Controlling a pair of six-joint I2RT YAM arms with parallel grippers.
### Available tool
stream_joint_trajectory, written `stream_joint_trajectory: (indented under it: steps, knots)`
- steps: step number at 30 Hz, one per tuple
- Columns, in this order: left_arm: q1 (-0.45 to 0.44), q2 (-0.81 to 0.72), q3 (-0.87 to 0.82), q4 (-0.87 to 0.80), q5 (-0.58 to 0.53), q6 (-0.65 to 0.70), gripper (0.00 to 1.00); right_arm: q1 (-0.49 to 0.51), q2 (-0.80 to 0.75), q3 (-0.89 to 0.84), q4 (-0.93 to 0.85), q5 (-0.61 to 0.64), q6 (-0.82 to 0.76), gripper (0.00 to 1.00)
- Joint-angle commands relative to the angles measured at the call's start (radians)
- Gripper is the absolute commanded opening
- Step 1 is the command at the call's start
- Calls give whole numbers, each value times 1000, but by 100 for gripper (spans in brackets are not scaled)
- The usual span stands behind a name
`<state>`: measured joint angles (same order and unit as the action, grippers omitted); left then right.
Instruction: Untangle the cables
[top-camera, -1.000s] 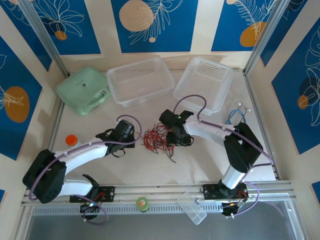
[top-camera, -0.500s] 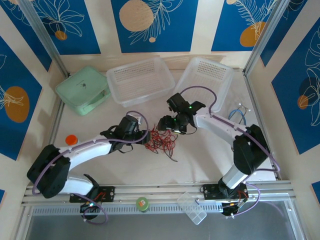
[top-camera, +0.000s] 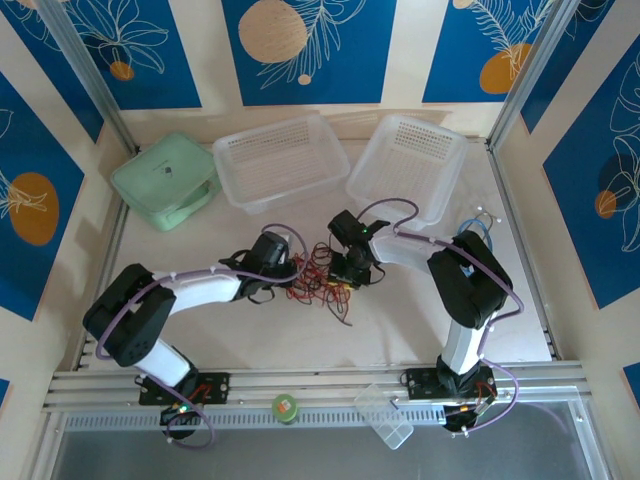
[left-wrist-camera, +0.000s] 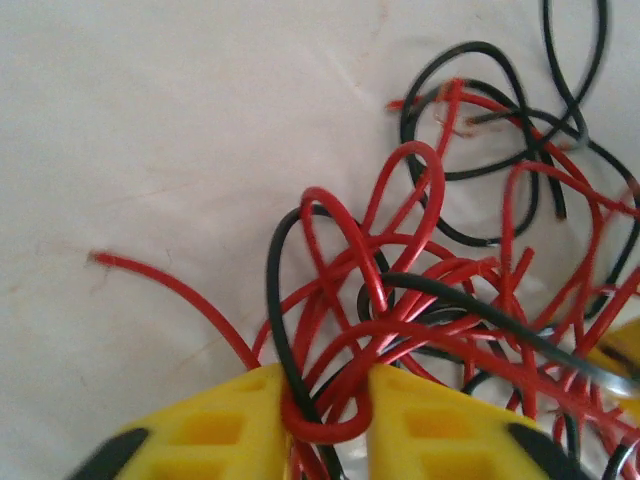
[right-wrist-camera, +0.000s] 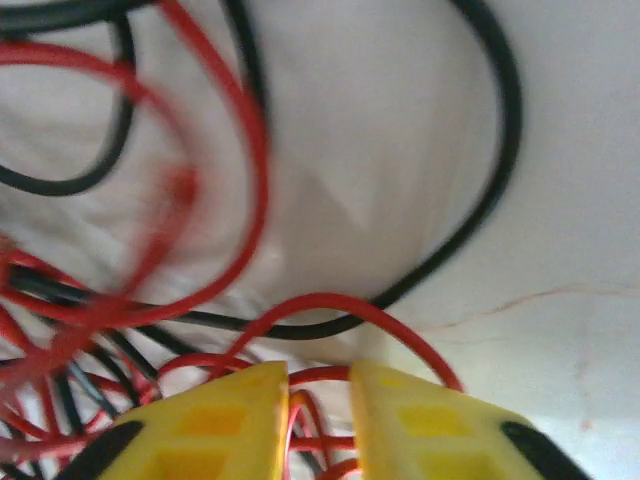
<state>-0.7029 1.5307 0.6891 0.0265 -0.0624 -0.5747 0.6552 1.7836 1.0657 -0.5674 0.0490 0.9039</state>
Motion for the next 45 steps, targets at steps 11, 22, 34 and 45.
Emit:
stream_joint_trajectory:
  steps: [11,22,34,45]
  knots:
    - [42,-289,-129,-177,-165,-26,4,-35,-127,-9,-174,264,-90,0]
    - [43,-356,-112,-136,15,4,39,13,-184,123,-342,225,-164,61]
    - [59,-386,-47,-268,-96,11,58,107,40,360,-272,62,-263,79]
    - [65,-116,-72,-56,4,-58,27,114,201,335,-240,145,-228,48]
